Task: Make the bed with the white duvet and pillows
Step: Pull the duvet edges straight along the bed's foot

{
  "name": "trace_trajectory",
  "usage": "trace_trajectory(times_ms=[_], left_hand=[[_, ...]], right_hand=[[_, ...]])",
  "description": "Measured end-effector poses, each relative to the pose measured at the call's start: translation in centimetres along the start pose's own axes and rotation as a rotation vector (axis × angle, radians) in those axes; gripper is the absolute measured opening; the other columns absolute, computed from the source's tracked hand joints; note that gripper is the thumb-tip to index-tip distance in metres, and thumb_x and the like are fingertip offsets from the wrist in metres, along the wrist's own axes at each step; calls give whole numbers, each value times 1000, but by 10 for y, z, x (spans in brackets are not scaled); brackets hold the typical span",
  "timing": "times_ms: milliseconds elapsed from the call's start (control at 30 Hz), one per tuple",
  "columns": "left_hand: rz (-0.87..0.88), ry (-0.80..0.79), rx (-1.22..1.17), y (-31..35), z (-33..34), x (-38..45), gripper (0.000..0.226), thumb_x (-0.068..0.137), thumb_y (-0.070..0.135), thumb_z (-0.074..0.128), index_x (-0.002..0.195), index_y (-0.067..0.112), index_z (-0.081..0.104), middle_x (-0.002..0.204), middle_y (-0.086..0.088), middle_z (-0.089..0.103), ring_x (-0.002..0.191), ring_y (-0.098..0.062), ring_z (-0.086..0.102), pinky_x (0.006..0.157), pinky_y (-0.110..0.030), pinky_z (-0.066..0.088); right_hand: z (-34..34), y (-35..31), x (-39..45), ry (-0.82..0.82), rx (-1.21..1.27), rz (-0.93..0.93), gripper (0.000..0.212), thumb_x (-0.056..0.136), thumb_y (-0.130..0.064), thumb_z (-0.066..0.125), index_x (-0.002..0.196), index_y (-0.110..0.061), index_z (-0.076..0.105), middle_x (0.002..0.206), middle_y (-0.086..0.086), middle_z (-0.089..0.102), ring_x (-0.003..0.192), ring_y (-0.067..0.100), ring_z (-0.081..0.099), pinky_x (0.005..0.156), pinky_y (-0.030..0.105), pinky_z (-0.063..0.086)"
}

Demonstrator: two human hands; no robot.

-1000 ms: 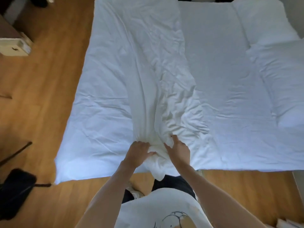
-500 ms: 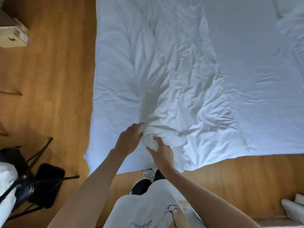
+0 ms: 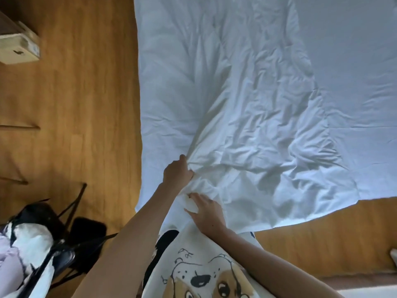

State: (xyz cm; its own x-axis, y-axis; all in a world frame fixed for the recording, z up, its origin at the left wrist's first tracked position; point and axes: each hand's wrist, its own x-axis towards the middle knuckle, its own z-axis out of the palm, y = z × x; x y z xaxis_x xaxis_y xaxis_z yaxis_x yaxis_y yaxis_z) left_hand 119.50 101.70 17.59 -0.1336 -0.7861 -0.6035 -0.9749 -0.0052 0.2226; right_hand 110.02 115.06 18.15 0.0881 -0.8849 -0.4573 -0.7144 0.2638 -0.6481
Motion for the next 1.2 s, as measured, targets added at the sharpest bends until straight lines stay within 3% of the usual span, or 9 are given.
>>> trace_trajectory(times_ms=[167,400,567,667,767,833,967,1067,1200], left_hand=[[53,20,-64,-88,13,-16,33,93,26,52,118,6,42,100,-14,64,87,-35,63,69,-37,48],[50,80,-207,-236,5,-47,29,94,14,50,120,3,45,108,-16,62,94,-36,59,67,-31,37],[-13,132,-331,-329,0,-76,26,95,16,51,119,9,49,112,-9,63,98,-30,61,76,-35,48],[-70,58,-290,-367,13,-83,32,96,24,51,125,9,48,115,-8,62,100,-29,61,81,-37,50],[-118,-245,39,-395,33,-90,49,96,25,49,140,10,33,127,-11,56,108,-29,59,87,-39,50],[-134,-362,160,-406,41,-102,63,97,23,47,151,12,16,141,-11,46,121,-29,52,93,-38,46],[-67,-320,132,-411,51,-107,52,94,29,44,142,13,30,130,-12,49,113,-33,54,87,-39,49],[-45,-303,133,-396,49,-103,54,98,32,41,148,15,26,143,-8,42,122,-29,50,92,-39,45],[6,-261,163,-370,53,-96,47,100,30,39,143,14,31,135,-10,46,116,-28,53,87,-38,44]], right_hand=[[73,-36,0,77,12,28,32,85,-40,64,113,-32,51,102,3,68,87,28,65,72,35,51],[199,-133,-1,256,-34,88,37,80,-36,69,115,-29,61,99,-2,72,81,29,67,64,36,52],[269,-188,-1,176,-74,31,46,77,-30,65,122,-25,58,98,-1,69,84,27,66,65,30,47],[294,-201,-2,25,-128,49,46,87,-21,57,132,-23,49,108,5,62,98,29,59,77,37,46],[307,-199,-6,-183,-410,30,52,90,-2,46,140,-14,38,127,15,47,110,34,48,88,38,39],[310,-201,-8,-292,-556,30,45,94,-4,43,138,-13,41,130,17,41,115,34,43,92,39,37],[307,-202,-8,-283,-513,57,35,91,-4,43,125,-10,51,117,14,48,108,32,48,86,38,41],[296,-191,-7,-238,-485,72,40,90,-2,44,127,-12,52,113,14,54,106,32,52,83,39,43],[277,-160,-8,-220,-470,135,32,93,-7,44,125,-12,51,114,15,55,107,32,52,85,40,44]])
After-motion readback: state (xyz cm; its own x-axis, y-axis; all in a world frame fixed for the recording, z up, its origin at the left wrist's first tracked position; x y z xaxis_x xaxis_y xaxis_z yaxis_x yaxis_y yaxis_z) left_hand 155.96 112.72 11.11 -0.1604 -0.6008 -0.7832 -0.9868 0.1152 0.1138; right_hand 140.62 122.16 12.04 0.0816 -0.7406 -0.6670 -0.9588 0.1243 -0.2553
